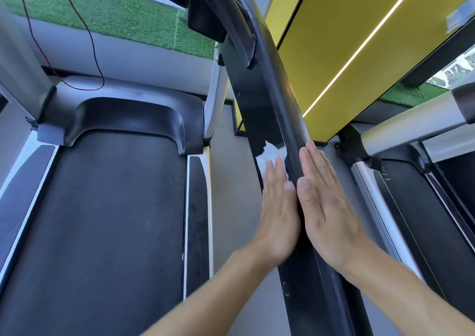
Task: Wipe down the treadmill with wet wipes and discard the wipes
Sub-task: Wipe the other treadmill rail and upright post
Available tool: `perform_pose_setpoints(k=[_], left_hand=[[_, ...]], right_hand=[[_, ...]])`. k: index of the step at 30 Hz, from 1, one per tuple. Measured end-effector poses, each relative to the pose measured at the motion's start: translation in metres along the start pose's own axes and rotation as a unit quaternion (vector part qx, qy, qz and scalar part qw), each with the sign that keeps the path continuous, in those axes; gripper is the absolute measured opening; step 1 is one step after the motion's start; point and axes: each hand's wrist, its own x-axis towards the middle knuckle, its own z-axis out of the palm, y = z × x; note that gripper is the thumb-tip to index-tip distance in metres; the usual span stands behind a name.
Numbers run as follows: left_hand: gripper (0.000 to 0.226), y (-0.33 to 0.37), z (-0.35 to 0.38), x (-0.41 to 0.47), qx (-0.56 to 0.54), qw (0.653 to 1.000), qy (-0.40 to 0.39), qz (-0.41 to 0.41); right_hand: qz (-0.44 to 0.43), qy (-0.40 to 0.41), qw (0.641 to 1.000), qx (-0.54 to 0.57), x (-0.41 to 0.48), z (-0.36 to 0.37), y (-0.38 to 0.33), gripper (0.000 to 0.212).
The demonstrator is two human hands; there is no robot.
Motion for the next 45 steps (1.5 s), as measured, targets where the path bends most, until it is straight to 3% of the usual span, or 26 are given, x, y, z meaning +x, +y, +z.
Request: perform_pose_setpoints(k=[3, 9, 14, 17, 20, 25, 28, 29, 31, 35, 36, 37, 39, 42, 45], left_hand=[[0.055, 0.013, -0.019, 0.047, -0.05, 0.997, 0.034, -0.055], [0.056, -0.024, 0.01, -0.017, 0.0, 1.0, 0.009, 0.015], [0.057, -0.009, -0.005, 0.027, -0.065, 0.995, 0.05, -0.065], [0.059, -0.018, 0.007, -0.013, -0.051, 0.998, 0.019, -0.016], [0.054, -0.026, 0.009, -0.049, -0.048, 0.998, -0.004, -0.032], [0.046, 0.003, -0.021, -0.032, -0.147, 0.979, 0.13, -0.049], [0.033, 0.008, -0.065, -0.028, -0.229, 0.944, 0.203, -0.12], [0.027, 0.011, -0.082, -0.03, -0.265, 0.937, 0.193, -0.125], [0.032, 0.02, -0.105, -0.034, -0.311, 0.938, 0.116, -0.102], [0.045, 0.038, -0.13, -0.044, -0.326, 0.942, -0.034, -0.066], [0.047, 0.041, -0.134, -0.045, -0.322, 0.943, -0.048, -0.07], [0.048, 0.043, -0.137, -0.044, -0.321, 0.943, -0.054, -0.075], [0.048, 0.046, -0.142, -0.043, -0.325, 0.94, -0.045, -0.091], [0.039, 0.051, -0.142, -0.046, -0.331, 0.935, 0.014, -0.127], [0.039, 0.058, -0.131, -0.049, -0.352, 0.921, 0.026, -0.163]], right_hand=[[0.0, -0.007, 1.0, -0.01, 0.001, 0.001, 0.0, 0.075], [0.004, 0.001, 1.0, -0.019, 0.0, 0.001, -0.002, 0.076], [0.01, -0.001, 1.0, -0.015, 0.001, 0.001, 0.0, 0.075], [0.006, -0.002, 1.0, -0.017, -0.001, 0.001, 0.001, 0.072], [0.002, -0.002, 1.0, -0.021, -0.001, -0.001, 0.0, 0.071], [0.02, 0.016, 1.0, 0.0, -0.003, -0.002, -0.005, 0.057], [-0.004, 0.136, 0.99, -0.023, 0.001, -0.012, -0.018, 0.037], [-0.001, 0.151, 0.989, -0.008, 0.005, -0.016, -0.025, 0.033], [0.026, 0.096, 0.992, 0.081, 0.013, -0.02, -0.044, 0.037], [0.09, -0.076, 0.973, 0.197, 0.03, -0.009, -0.075, 0.082], [0.106, -0.096, 0.967, 0.212, 0.032, -0.006, -0.08, 0.08], [0.103, -0.101, 0.964, 0.222, 0.035, -0.003, -0.081, 0.061], [0.069, -0.05, 0.978, 0.191, 0.037, 0.003, -0.08, 0.009], [0.01, 0.062, 0.992, 0.105, 0.037, 0.012, -0.081, 0.028], [-0.044, 0.12, 0.992, 0.017, 0.027, 0.024, -0.087, 0.022]])
